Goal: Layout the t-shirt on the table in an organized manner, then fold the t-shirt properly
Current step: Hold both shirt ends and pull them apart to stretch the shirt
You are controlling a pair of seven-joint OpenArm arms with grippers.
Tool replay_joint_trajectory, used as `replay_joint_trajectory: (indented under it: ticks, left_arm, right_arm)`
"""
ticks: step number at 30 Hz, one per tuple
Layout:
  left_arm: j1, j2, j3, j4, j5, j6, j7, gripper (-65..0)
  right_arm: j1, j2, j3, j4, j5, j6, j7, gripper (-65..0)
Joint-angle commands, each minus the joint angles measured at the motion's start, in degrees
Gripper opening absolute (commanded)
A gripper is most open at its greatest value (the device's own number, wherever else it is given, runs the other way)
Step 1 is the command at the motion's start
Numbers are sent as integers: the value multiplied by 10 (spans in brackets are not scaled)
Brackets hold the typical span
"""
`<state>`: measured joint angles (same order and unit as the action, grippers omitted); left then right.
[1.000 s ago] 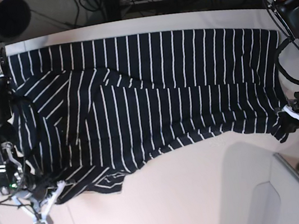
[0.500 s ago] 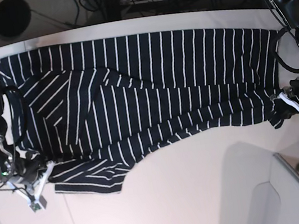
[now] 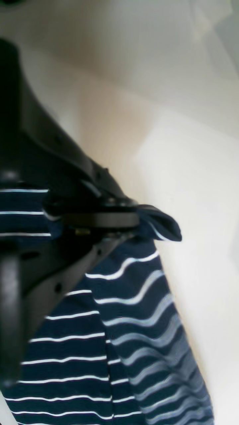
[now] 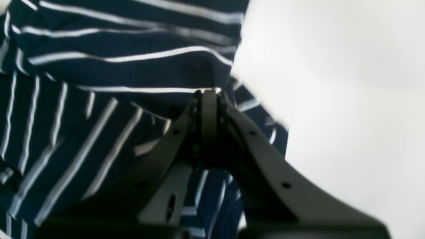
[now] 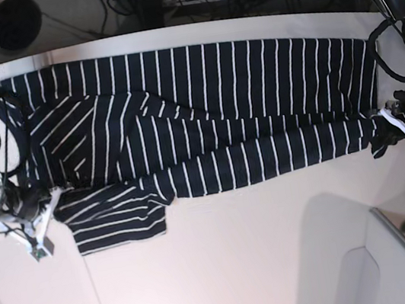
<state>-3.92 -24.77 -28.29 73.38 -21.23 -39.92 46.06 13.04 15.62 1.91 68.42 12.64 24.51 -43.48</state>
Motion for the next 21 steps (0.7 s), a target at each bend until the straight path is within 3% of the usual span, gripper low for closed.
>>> replay_joint_trajectory:
  ticks: [1,8,13,21]
  left_arm:
    - [-2,-13,-2,10,-7,-1,-8,-650]
    - [22,-9,1,16,-3,-1,8,-650]
    - [41,-12,54,19,-3,-1,6,-650]
    - [42,-11,57,16,2,-1,-3,-650]
  right_arm:
    - [7,7,8,16,4,0,6,-650]
    - [-23,-16,9,12,4,0,0,-650]
    - [-22,-35,9,12,2,0,-2,-650]
    - [-24,-34,10,12,1,-1,-31,-650]
